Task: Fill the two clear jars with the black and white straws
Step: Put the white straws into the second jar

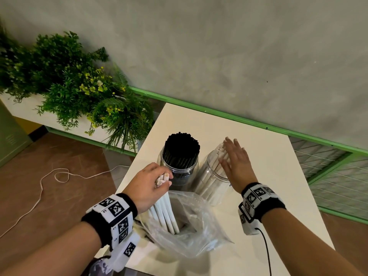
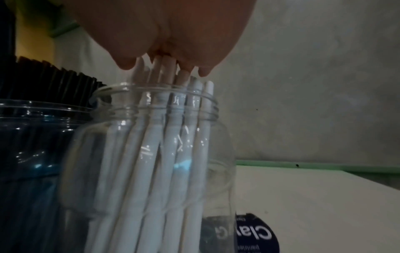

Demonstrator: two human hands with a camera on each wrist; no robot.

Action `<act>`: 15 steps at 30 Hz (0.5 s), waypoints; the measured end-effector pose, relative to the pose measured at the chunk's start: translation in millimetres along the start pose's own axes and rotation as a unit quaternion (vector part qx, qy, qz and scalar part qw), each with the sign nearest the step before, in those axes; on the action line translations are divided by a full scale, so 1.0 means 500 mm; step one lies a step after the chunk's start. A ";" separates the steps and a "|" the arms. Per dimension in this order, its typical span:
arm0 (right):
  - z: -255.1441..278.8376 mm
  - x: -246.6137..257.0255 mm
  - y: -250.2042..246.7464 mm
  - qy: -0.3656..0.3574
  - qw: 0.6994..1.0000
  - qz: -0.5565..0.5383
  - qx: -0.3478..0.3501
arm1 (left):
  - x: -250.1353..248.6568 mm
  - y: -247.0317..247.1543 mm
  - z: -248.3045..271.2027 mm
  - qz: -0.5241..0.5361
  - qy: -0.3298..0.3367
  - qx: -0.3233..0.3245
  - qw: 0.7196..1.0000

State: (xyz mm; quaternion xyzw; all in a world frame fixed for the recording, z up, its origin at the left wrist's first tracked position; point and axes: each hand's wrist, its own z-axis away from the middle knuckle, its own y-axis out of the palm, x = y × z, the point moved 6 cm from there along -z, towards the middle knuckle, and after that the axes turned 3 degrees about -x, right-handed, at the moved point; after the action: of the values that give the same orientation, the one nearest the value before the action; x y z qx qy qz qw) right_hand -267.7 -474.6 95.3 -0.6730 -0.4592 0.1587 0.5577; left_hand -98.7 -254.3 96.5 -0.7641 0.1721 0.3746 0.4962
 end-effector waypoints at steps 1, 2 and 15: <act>-0.011 0.002 -0.005 -0.003 1.000 0.024 -0.006 | -0.001 0.001 -0.001 -0.003 -0.001 0.002 1.000; -0.023 -0.001 -0.009 0.005 0.999 0.047 -0.007 | -0.001 0.002 -0.001 -0.005 -0.002 0.004 1.000; -0.067 0.007 -0.012 -0.016 0.991 0.065 -0.118 | 0.000 0.005 0.001 -0.010 -0.005 0.002 1.000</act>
State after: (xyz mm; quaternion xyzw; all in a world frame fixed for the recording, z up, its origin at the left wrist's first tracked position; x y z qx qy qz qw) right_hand -244.2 -492.5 112.7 -0.7597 -0.4390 0.1502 0.4556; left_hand -100.3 -255.0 94.9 -0.7630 0.1630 0.3732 0.5019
